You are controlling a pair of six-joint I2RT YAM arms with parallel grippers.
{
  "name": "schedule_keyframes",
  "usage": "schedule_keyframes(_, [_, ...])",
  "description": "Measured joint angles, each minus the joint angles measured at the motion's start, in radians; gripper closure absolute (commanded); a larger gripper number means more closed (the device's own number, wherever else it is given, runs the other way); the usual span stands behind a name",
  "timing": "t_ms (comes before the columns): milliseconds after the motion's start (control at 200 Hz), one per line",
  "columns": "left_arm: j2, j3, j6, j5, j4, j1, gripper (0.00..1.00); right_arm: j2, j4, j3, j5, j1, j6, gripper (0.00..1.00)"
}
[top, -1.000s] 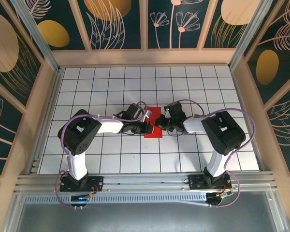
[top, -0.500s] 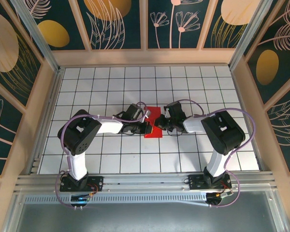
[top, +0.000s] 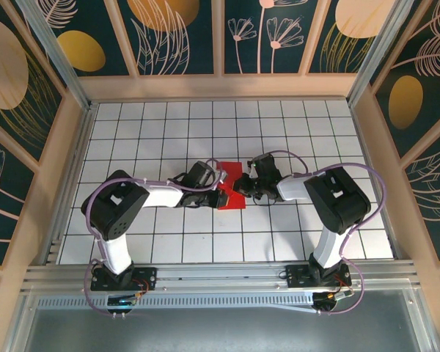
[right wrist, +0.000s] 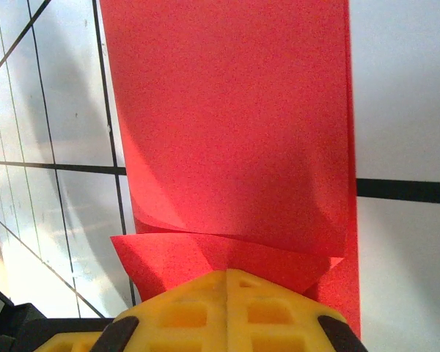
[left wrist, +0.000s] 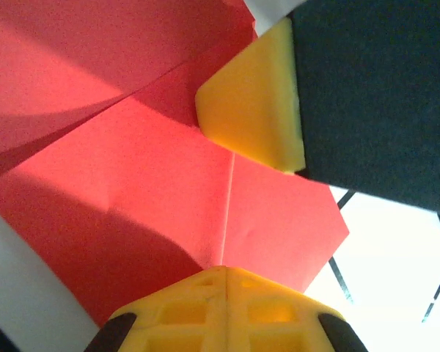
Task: Fold a paper plane with a square sheet of paper (fold left side to right side)
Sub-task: Fold the triangle a second time at the center of the table.
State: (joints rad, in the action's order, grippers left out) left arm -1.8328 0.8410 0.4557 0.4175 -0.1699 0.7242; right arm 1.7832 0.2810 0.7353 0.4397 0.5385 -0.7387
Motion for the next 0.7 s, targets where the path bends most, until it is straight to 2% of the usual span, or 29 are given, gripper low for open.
schedule_keyframes(701, [0.131, -0.144, -0.063, -0.053, 0.003, 0.012, 1.00, 0.005, -0.023, 0.014, 0.008, -0.002, 0.007, 1.00])
